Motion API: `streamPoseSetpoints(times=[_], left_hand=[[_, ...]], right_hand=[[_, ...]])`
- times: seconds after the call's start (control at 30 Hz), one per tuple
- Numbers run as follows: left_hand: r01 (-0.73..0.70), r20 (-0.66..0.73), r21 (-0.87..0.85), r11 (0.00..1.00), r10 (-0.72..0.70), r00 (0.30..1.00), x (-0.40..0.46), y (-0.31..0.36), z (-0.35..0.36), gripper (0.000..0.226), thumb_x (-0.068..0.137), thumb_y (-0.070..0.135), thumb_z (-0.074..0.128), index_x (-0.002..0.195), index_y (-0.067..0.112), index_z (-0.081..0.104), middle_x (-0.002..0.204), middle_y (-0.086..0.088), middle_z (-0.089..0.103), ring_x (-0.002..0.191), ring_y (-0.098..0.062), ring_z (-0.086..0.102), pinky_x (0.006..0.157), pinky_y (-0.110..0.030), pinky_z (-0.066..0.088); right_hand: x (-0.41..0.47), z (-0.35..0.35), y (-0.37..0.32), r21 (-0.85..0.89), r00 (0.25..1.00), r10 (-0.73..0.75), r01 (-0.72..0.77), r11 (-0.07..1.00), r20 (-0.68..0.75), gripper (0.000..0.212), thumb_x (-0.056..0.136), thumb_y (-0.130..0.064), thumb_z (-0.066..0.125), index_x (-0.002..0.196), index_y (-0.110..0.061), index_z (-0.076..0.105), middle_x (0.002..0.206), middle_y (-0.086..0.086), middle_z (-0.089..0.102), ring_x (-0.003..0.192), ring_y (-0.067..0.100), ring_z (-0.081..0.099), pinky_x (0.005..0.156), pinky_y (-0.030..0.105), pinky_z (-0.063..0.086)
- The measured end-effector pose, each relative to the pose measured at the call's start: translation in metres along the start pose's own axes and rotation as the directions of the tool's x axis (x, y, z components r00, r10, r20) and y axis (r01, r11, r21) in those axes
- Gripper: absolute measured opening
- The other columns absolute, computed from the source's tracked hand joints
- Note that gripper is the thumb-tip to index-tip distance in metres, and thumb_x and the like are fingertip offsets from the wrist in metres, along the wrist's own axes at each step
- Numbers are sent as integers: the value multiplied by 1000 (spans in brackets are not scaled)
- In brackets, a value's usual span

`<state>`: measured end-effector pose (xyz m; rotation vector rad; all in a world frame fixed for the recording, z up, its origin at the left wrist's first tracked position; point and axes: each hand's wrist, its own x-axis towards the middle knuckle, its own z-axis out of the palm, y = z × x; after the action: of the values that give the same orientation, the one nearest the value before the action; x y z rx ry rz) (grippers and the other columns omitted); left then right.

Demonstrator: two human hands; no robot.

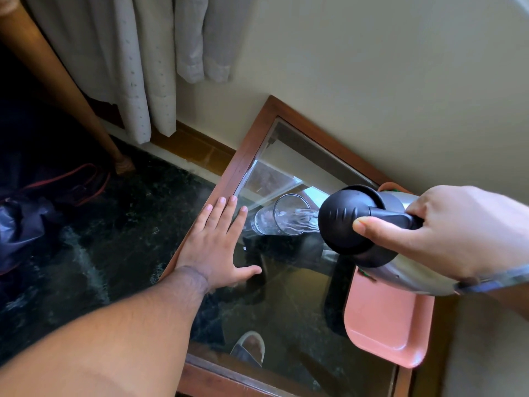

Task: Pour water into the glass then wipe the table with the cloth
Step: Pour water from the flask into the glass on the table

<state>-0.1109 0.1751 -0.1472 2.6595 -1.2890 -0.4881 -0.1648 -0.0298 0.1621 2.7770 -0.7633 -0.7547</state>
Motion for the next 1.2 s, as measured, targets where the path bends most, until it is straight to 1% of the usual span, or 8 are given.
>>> streamPoseSetpoints(times=[0.13,0.2,0.3,0.37,0.43,0.47,0.8,1.2], left_hand=[[5,4,5,1000,-5,1000,1,0,1,122,69,99,7,156,16,-9,165,-15,-9,156,-35,-1,125,-53,6],[7,12,16,1000,-7,1000,1,-1,2,122,68,100,5,156,16,-14,165,-15,-14,155,-34,-6,125,-53,3],[8,6,12,1000,-8,1000,0,-1,1,122,69,100,8,156,16,-12,165,-15,-12,155,-34,-6,125,-52,3],[5,1,5,1000,-5,1000,0,-1,0,122,70,99,12,157,16,-8,166,-15,-8,156,-34,-2,126,-52,4],[3,2,3,1000,-3,1000,0,0,0,123,70,100,14,157,16,-7,166,-15,-8,156,-34,-2,126,-52,5],[4,3,3,1000,-4,1000,0,0,-1,123,70,100,14,157,16,-7,165,-15,-8,156,-34,-2,126,-52,5],[6,-1,-3,1000,-6,1000,-1,0,-1,123,70,100,13,157,16,-7,166,-15,-7,156,-34,-1,126,-53,7],[2,0,6,1000,-2,1000,0,-1,0,124,70,101,12,157,15,-8,166,-15,-8,155,-35,-4,126,-53,5]], right_hand=[[-4,-8,-1,-52,1000,3,-3,999,-13,76,47,-103,21,53,-38,61,31,-5,39,40,19,51,42,27,36],[-5,-13,-4,-62,999,14,-16,998,-47,52,51,-99,22,60,-58,53,31,-4,38,39,20,50,42,27,35],[-5,-15,-3,-39,997,30,-33,999,-70,43,52,-100,21,58,-66,47,31,-4,37,38,19,48,42,27,36],[-6,-17,-2,-33,999,24,-26,999,-47,54,51,-100,21,54,-58,54,32,-5,38,38,18,47,42,27,36],[-7,-16,0,-58,999,21,-23,998,-30,87,51,-100,20,44,-22,60,33,-4,43,39,17,49,42,26,37],[-7,-16,1,-74,999,31,-32,997,-17,90,51,-100,20,40,-17,56,35,-4,46,40,17,51,43,26,38],[-4,-16,1,-88,999,21,-18,996,30,89,50,-97,25,43,-15,59,39,-1,52,45,20,56,49,30,48],[-3,-18,-4,-114,1000,1,-2,993,-13,88,51,-95,23,40,-14,54,36,-2,50,41,17,54,43,25,35]])
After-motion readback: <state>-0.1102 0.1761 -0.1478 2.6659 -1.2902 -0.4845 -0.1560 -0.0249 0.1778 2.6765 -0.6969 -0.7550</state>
